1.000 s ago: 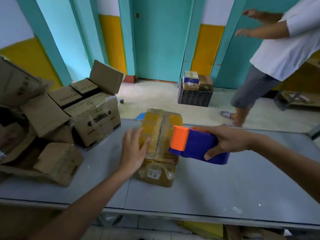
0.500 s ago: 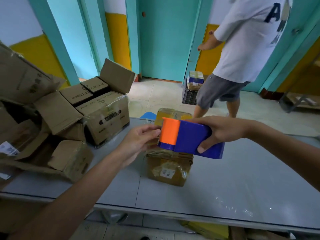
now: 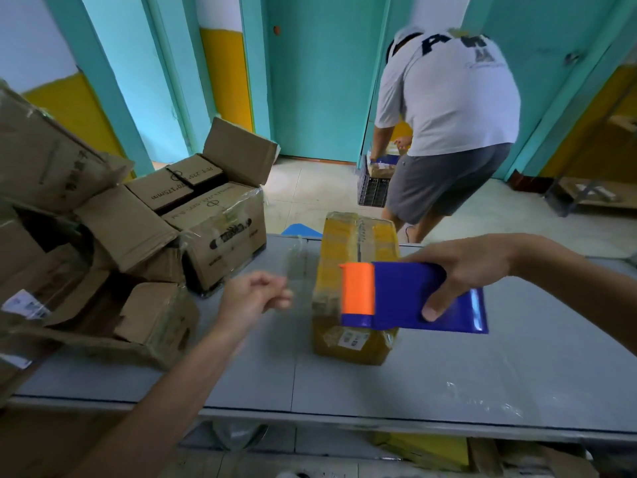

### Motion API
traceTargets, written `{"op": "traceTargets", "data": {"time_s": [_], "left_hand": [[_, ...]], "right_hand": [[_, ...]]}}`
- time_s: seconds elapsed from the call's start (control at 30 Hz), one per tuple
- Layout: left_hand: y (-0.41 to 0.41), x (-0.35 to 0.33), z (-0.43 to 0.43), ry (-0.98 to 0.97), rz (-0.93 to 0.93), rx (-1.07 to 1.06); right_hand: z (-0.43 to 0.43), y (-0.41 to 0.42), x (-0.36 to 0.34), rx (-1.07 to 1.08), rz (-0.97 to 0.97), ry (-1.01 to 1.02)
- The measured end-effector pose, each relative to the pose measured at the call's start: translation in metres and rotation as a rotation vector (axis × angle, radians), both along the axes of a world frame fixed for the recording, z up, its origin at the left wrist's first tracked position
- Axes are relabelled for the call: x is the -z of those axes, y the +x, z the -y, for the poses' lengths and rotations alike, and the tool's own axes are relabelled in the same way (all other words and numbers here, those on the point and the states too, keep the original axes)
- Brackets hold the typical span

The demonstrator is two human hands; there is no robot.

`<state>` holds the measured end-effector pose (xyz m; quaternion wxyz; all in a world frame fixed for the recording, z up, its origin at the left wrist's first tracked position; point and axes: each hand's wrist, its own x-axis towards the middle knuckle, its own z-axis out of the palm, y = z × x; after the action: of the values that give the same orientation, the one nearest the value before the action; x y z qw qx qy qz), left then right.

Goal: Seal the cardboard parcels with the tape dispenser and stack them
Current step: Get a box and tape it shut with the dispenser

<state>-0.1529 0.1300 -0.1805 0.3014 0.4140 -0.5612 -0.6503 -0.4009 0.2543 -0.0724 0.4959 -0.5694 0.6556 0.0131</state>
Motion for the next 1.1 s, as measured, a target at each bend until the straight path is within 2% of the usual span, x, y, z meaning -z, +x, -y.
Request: {"op": "traceTargets", "data": {"time_s": [0.07, 0.2, 0.37, 0.6, 0.8, 0.87, 0.93, 1.0, 1.03, 1.1], "left_hand": [[0.019, 0.01, 0.009, 0.025, 0.047, -0.042], [0.014, 0.019, 0.013, -0.019, 0.168, 0.006], [-0.006, 0.012, 0.016, -0.011, 0.15, 0.052], [-0.015, 0.025, 0.023, -0.103, 0.246, 0.114], [-0.028, 0.05, 0.02, -0.167, 0.475, 0.202], [-0.029, 0.057, 0.02, -0.213, 0.65, 0.284], [-0.022, 0.063, 0.022, -0.171, 0.841, 0.382], [-0.017, 0.055, 0.023, -0.148, 0.823, 0.332], [-0.019, 0.045, 0.025, -0.244, 0.75, 0.246], [-0.036, 0.019, 0.023, -0.633, 0.568, 0.125]], "right_hand": [[-0.014, -0.01, 0.003, 0.025, -0.04, 0.056], [-0.025, -0.017, 0.013, 0.07, -0.082, 0.108], [-0.032, -0.029, 0.012, 0.135, -0.102, 0.156], [-0.035, -0.033, 0.018, 0.16, -0.121, 0.206], [-0.03, -0.036, 0.03, 0.161, -0.116, 0.197], [-0.031, -0.037, 0.031, 0.161, -0.105, 0.191], [-0.032, -0.038, 0.032, 0.177, -0.084, 0.186], [-0.033, -0.038, 0.035, 0.18, -0.067, 0.182], [-0.033, -0.039, 0.036, 0.183, -0.066, 0.17], [-0.032, -0.041, 0.037, 0.186, -0.062, 0.164]]}}
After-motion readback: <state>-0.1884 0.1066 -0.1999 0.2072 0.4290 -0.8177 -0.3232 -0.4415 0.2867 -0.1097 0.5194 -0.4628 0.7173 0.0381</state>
